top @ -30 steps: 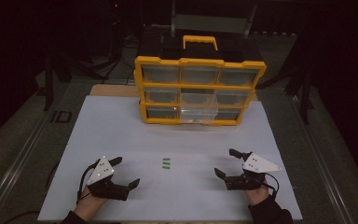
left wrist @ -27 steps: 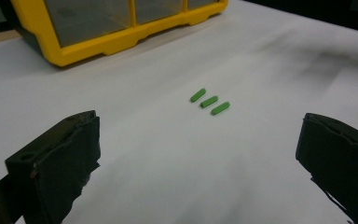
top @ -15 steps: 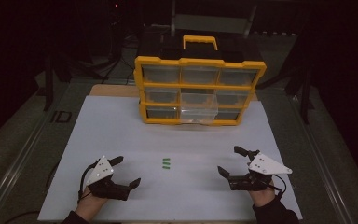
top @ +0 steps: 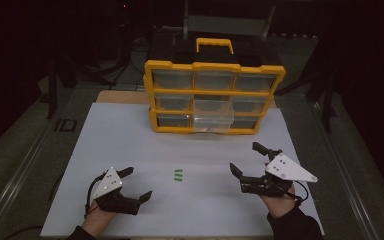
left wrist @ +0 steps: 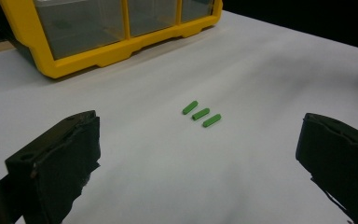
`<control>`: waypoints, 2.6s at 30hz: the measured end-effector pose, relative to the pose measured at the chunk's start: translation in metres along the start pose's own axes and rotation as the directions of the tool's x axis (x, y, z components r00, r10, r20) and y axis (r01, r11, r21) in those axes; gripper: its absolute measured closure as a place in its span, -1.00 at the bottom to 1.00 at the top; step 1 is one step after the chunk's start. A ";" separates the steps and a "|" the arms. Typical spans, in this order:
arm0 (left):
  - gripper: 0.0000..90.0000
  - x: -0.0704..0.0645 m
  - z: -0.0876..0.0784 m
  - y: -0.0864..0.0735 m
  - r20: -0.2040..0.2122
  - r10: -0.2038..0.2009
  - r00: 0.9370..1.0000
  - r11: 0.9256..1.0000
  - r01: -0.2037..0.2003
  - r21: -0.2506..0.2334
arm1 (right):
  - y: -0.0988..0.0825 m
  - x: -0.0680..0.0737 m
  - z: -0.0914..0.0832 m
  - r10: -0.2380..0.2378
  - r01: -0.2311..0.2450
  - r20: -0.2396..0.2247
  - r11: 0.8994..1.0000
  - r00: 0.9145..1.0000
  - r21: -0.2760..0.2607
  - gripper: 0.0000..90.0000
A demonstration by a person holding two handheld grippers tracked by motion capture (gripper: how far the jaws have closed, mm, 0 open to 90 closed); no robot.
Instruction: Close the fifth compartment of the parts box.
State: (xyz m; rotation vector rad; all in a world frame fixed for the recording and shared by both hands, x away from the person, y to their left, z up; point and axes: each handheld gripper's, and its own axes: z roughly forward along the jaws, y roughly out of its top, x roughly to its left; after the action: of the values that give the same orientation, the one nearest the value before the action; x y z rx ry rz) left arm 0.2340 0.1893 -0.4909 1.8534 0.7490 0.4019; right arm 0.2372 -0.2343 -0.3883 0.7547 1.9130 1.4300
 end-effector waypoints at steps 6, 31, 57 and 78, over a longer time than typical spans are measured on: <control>-1.00 0.000 -0.001 0.000 0.004 0.000 1.000 1.000 0.000 -0.006 | 0.001 0.006 0.018 -0.004 0.004 0.034 1.000 0.999 -0.002 -0.68; -1.00 -0.001 0.000 0.000 0.012 0.006 1.000 1.000 -0.006 -0.004 | -0.034 -0.007 0.089 0.059 -0.078 0.129 0.986 0.990 0.145 1.00; -1.00 0.000 -0.001 -0.001 0.018 0.001 1.000 1.000 -0.001 -0.009 | -0.026 -0.031 0.142 0.093 -0.124 0.199 0.981 0.976 0.150 1.00; -1.00 0.002 -0.001 -0.001 0.021 -0.007 1.000 1.000 0.007 -0.017 | -0.016 -0.051 0.172 0.151 -0.196 0.255 0.967 0.955 0.161 1.00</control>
State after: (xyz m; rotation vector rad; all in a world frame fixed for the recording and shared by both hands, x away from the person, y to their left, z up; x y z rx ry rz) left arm 0.2343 0.1914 -0.4920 1.8361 0.7357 0.3822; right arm 0.4001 -0.1720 -0.4336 1.1558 1.8415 1.2063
